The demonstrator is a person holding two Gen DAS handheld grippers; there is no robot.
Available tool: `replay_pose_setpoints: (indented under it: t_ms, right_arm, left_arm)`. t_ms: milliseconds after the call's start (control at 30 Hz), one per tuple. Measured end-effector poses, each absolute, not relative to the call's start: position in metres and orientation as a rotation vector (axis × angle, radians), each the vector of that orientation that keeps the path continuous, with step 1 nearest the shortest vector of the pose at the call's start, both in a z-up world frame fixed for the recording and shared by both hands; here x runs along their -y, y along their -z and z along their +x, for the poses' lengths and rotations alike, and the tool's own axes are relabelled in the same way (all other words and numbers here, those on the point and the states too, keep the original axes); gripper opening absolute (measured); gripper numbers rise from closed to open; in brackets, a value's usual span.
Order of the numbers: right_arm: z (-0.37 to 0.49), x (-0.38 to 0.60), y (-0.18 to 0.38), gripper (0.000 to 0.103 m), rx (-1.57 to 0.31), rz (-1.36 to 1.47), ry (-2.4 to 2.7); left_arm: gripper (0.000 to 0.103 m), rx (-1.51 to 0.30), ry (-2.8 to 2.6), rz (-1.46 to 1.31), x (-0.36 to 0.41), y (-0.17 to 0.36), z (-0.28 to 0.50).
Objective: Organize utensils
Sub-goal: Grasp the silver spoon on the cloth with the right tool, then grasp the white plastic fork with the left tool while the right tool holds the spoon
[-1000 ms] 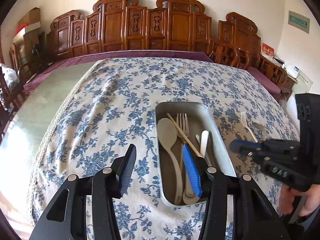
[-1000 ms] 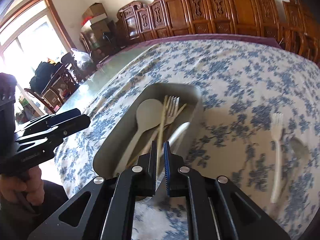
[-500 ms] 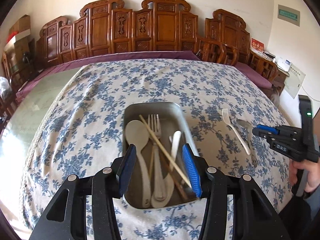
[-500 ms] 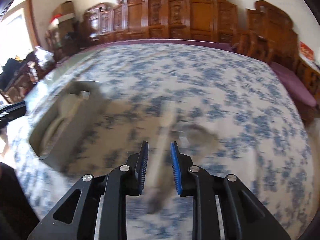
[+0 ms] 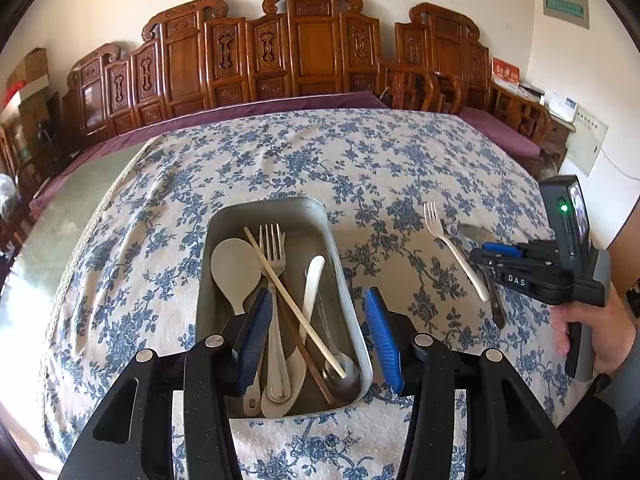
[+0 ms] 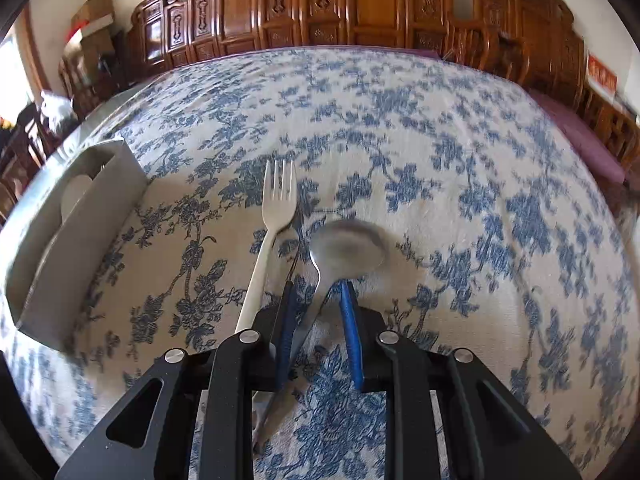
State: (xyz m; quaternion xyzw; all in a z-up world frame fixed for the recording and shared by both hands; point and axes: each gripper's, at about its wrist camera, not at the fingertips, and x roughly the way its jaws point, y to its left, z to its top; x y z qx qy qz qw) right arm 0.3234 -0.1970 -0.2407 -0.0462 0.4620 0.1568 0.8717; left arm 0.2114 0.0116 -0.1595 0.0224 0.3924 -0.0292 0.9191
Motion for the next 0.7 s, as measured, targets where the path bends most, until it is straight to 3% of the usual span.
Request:
replay_pose_setpoints:
  t_ms: [333,700]
  right_arm:
    - [0.32,0.218,0.24,0.007,-0.973,-0.101,-0.326]
    - [0.318,0.251,0.229,0.007,-0.925,-0.08,-0.308]
  left_arm:
    - [0.046,-0.829,0.093,0.083,0.022,0.165,0.219]
    - [0.046,-0.871,0.16,0.109,0.069,0.176,0.258]
